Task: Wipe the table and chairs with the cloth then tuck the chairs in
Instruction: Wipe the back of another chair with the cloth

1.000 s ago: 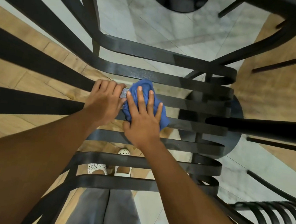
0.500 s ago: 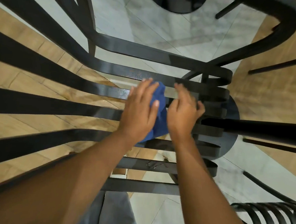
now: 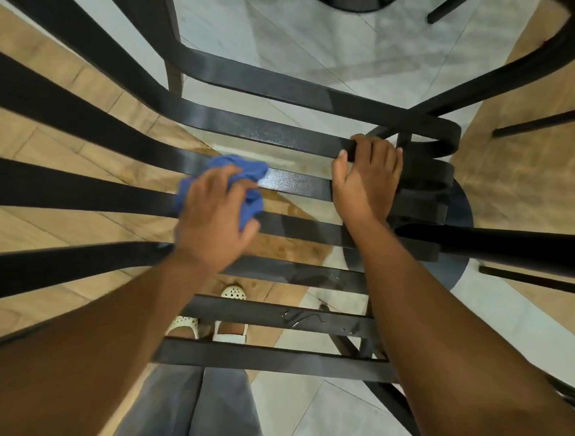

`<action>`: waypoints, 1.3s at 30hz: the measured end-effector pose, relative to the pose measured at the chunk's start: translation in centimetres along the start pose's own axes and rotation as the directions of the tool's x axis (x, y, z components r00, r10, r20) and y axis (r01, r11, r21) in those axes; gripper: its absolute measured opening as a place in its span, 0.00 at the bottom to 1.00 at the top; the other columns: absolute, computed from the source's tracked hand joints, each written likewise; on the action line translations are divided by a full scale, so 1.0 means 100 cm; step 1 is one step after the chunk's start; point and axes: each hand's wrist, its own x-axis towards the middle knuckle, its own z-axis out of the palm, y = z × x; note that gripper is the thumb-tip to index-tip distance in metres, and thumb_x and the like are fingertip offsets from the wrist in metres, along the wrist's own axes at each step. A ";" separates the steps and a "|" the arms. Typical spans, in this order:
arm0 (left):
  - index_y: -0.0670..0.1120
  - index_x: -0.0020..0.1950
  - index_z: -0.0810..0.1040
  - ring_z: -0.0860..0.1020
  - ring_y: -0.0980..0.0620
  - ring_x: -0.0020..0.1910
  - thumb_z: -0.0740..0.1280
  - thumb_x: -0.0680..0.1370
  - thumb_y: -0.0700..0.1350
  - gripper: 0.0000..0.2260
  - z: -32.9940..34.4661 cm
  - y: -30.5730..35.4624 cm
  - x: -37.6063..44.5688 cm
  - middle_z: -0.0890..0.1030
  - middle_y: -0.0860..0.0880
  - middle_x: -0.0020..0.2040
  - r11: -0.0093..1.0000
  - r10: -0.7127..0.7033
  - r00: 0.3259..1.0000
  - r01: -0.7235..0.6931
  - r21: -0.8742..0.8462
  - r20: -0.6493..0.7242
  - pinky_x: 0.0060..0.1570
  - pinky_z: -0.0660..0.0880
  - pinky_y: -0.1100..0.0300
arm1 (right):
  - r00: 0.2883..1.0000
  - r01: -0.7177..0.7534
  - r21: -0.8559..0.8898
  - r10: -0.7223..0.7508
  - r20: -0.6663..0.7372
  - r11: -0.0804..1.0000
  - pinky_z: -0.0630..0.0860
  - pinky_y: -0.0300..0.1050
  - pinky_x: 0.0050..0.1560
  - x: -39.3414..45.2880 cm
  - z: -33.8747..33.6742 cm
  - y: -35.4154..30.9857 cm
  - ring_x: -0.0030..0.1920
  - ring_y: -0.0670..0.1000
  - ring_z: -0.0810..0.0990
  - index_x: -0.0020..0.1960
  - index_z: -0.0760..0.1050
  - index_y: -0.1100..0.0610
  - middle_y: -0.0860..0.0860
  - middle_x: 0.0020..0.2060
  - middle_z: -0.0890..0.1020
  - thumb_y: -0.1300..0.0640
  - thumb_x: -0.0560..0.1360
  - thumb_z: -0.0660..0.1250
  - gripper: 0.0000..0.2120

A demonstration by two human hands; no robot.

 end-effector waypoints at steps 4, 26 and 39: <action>0.40 0.53 0.75 0.67 0.39 0.54 0.66 0.69 0.43 0.14 -0.009 -0.019 -0.008 0.73 0.37 0.56 0.989 -0.145 0.988 0.144 -0.012 -0.055 0.55 0.67 0.45 | 1.000 -0.007 -0.023 0.007 -0.018 1.000 0.58 0.55 0.71 0.002 0.001 -0.003 0.58 0.59 0.74 0.56 0.75 0.60 0.58 0.52 0.78 0.50 0.76 0.52 0.20; 0.33 0.73 0.59 0.54 0.28 0.71 0.68 0.70 0.33 0.33 -0.012 0.002 -0.036 0.55 0.31 0.73 0.991 -0.090 0.985 0.074 0.111 0.150 0.66 0.62 0.40 | 0.996 0.018 -0.024 -0.020 -0.089 1.000 0.59 0.53 0.70 0.002 0.008 0.001 0.57 0.58 0.75 0.56 0.77 0.59 0.58 0.51 0.79 0.51 0.76 0.54 0.18; 0.39 0.70 0.67 0.56 0.40 0.73 0.60 0.69 0.42 0.29 0.021 0.061 -0.057 0.63 0.40 0.73 0.949 0.316 0.939 -0.313 -0.046 0.137 0.70 0.47 0.47 | 0.997 0.028 -0.051 -0.032 -0.072 0.998 0.56 0.51 0.71 0.005 0.010 0.005 0.58 0.57 0.74 0.57 0.76 0.57 0.57 0.53 0.78 0.50 0.77 0.52 0.19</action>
